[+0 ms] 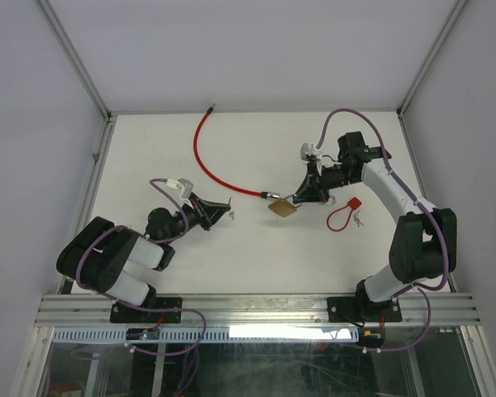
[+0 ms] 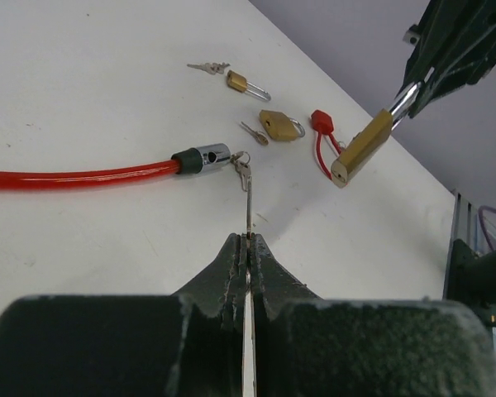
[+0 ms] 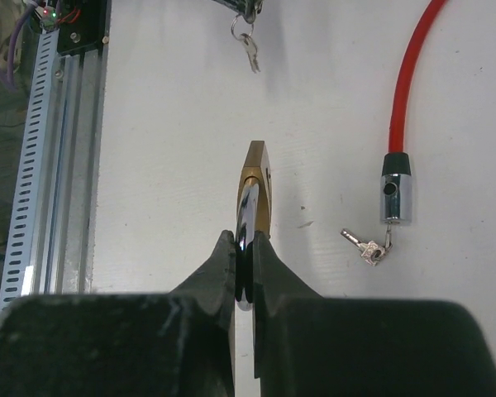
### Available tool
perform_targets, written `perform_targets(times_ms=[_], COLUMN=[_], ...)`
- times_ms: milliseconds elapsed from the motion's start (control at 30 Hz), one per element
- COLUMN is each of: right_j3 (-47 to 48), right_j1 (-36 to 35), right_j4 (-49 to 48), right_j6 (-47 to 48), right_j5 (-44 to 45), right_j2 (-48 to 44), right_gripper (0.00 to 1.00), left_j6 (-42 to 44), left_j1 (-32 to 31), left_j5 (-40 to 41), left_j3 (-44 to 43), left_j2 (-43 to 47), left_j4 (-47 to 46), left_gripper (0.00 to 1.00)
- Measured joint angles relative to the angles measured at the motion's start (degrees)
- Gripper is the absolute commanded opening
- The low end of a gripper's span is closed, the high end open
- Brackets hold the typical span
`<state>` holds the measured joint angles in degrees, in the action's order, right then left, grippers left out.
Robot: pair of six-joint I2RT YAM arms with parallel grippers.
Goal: Lock with the key
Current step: Place the lock at the center of the board.
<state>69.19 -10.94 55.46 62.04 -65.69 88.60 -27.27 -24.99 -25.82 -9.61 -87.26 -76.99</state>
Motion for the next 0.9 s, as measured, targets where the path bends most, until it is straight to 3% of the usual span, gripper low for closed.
perform_targets(times_ms=[500, 900], right_j3=[-2.43, -7.02], right_j1=[-0.57, -0.57], right_j4=[-9.03, -24.81], right_j6=[-10.14, -25.94], right_j5=[0.98, 5.70], right_j2=[0.20, 0.20], right_gripper=[0.00, 0.00], left_j6=[-10.60, -20.57], left_j1=[4.87, 4.87], left_j5=[-1.77, -5.49], left_j3=[-1.40, -21.33], left_j2=[0.11, -12.39], left_j4=[2.23, 7.56], left_gripper=[0.00, 0.00])
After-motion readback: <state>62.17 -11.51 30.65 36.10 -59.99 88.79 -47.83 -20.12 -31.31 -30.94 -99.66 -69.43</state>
